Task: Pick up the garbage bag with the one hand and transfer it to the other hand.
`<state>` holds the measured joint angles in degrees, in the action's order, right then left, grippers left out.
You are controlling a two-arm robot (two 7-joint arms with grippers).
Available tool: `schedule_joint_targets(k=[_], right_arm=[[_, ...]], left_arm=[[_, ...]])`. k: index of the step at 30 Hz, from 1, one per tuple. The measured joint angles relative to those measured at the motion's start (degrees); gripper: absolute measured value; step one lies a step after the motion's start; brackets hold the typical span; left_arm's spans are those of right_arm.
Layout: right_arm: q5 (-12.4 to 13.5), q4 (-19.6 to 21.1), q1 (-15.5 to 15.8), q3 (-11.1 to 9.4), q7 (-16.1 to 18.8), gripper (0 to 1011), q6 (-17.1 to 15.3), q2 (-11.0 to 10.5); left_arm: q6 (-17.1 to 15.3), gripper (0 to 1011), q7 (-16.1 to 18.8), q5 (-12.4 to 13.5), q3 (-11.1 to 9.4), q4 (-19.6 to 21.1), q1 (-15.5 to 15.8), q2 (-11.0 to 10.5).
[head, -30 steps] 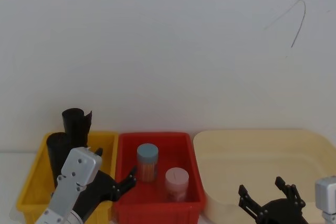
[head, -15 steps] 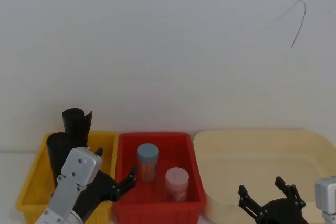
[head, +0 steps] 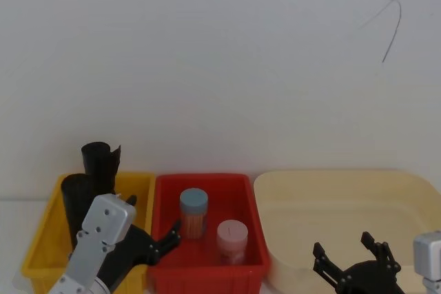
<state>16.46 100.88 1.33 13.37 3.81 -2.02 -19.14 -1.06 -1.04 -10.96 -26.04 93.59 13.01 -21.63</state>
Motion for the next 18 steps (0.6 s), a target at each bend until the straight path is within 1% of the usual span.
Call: schedule_joint_targets(k=[8, 11, 15, 18], right_arm=[[0.0, 0.0, 0.0, 0.0, 0.0, 1004, 0.0, 0.0], [0.0, 0.0, 0.0, 0.0, 0.0, 1004, 0.0, 0.0], [0.0, 0.0, 0.0, 0.0, 0.0, 1004, 0.0, 0.0], [0.0, 0.0, 0.0, 0.0, 0.0, 1004, 0.0, 0.0]], left_arm=[[-1.14, 1002, -0.85, 0.67, 0.97, 2.4, -2.01, 0.12], [-1.68, 1002, -1.39, 0.68, 1.96, 4.08, -3.68, -0.12], [-2.14, 1002, -1.82, 0.6, 2.92, 5.38, -5.0, -0.35], [-3.08, 1002, -2.38, 0.15, 4.37, 6.94, -6.51, -0.6]])
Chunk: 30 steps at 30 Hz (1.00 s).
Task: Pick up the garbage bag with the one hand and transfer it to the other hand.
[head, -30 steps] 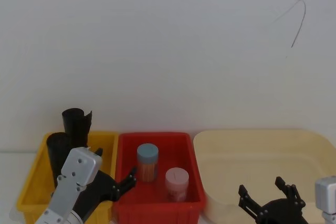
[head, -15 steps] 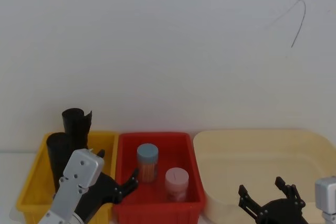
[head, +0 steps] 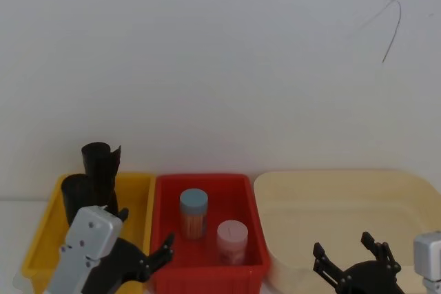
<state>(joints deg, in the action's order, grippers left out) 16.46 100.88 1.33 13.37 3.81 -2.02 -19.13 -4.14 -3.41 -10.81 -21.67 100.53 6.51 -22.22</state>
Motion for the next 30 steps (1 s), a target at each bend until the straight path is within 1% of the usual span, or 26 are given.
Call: schedule_joint_targets(k=[3, 6, 7, 10, 13, 16, 23, 30], right_arm=[[0.0, 0.0, 0.0, 0.0, 0.0, 1004, 0.0, 0.0], [0.0, 0.0, 0.0, 0.0, 0.0, 1004, 0.0, 0.0], [0.0, 0.0, 0.0, 0.0, 0.0, 1004, 0.0, 0.0], [0.0, 0.0, 0.0, 0.01, 0.0, 1004, 0.0, 0.0], [0.0, 0.0, 0.0, 0.0, 0.0, 1004, 0.0, 0.0], [0.0, 0.0, 0.0, 0.0, 0.0, 1004, 0.0, 0.0], [0.0, 0.0, 0.0, 0.0, 0.0, 1004, 0.0, 0.0], [0.0, 0.0, 0.0, 0.0, 0.0, 1004, 0.0, 0.0]], left_arm=[[-0.73, 1002, -0.28, -0.42, 0.9, 0.81, -0.73, -0.11], [-2.22, 1002, -0.64, -1.16, 2.64, 1.97, -1.78, -0.2], [-2.22, 1002, -0.64, -1.16, 2.64, 1.97, -1.78, -0.2], [-3.97, 1002, -0.93, -1.99, 4.48, 2.76, -2.44, -0.25], [-5.0, 1002, -1.09, -2.44, 5.6, 3.01, -2.61, -0.26], [-6.64, 1002, -1.33, -3.03, 7.14, 3.14, -2.68, -0.22], [-9.0, 1002, -1.8, -3.64, 9.1, 2.74, -2.46, 0.09], [-10.73, 1002, -2.45, -3.84, 10.12, 1.72, -2.02, 0.59]])
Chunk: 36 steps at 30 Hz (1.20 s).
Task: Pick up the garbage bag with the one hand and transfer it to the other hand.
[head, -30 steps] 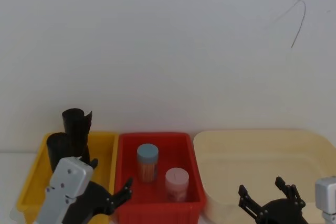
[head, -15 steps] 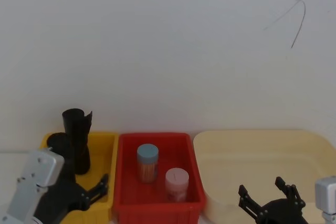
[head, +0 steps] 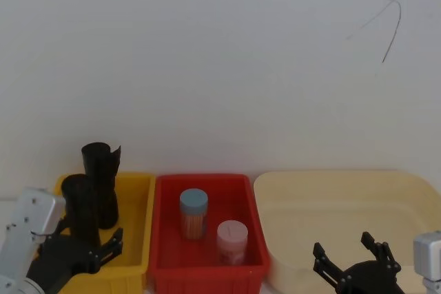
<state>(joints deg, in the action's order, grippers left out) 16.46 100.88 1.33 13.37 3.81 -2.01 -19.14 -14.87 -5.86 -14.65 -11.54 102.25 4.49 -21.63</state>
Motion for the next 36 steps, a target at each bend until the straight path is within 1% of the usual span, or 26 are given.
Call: schedule_joint_targets(k=[10, 26, 31, 36], right_arm=[[0.0, 0.0, 0.0, 0.0, 0.0, 1004, 0.0, 0.0], [0.0, 0.0, 0.0, 0.0, 0.0, 1004, 0.0, 0.0], [0.0, 0.0, 0.0, 0.0, 0.0, 1004, 0.0, 0.0], [0.0, 0.0, 0.0, 0.0, 0.0, 1004, 0.0, 0.0]], left_arm=[[-1.29, 1002, -0.37, 0.43, 0.74, -0.42, -0.08, 0.59], [-2.08, 1002, 1.56, 3.98, 2.75, 0.21, -0.97, 1.72], [-2.1, 1002, 1.49, 4.57, 3.12, -0.04, -0.54, 2.05], [-2.06, 1002, 0.58, 4.76, 3.22, -1.22, 0.61, 2.68]])
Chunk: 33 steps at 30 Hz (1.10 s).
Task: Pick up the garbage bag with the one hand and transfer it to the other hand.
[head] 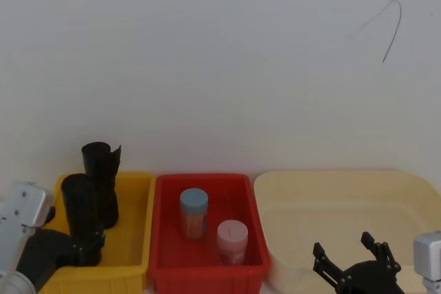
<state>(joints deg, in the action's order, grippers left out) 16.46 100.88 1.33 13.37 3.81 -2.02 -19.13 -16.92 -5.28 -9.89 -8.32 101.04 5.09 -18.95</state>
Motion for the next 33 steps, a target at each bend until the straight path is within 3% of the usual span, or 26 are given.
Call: schedule_joint_targets(k=[14, 33], right_arm=[[0.0, 0.0, 0.0, 0.0, 0.0, 1004, 0.0, 0.0], [0.0, 0.0, 0.0, 0.0, 0.0, 1004, 0.0, 0.0]], left_arm=[[0.47, 1002, -1.21, 1.01, -0.7, -4.01, 3.14, 2.34], [1.0, 1002, 3.92, 6.86, 0.07, -7.07, 5.36, 5.5]])
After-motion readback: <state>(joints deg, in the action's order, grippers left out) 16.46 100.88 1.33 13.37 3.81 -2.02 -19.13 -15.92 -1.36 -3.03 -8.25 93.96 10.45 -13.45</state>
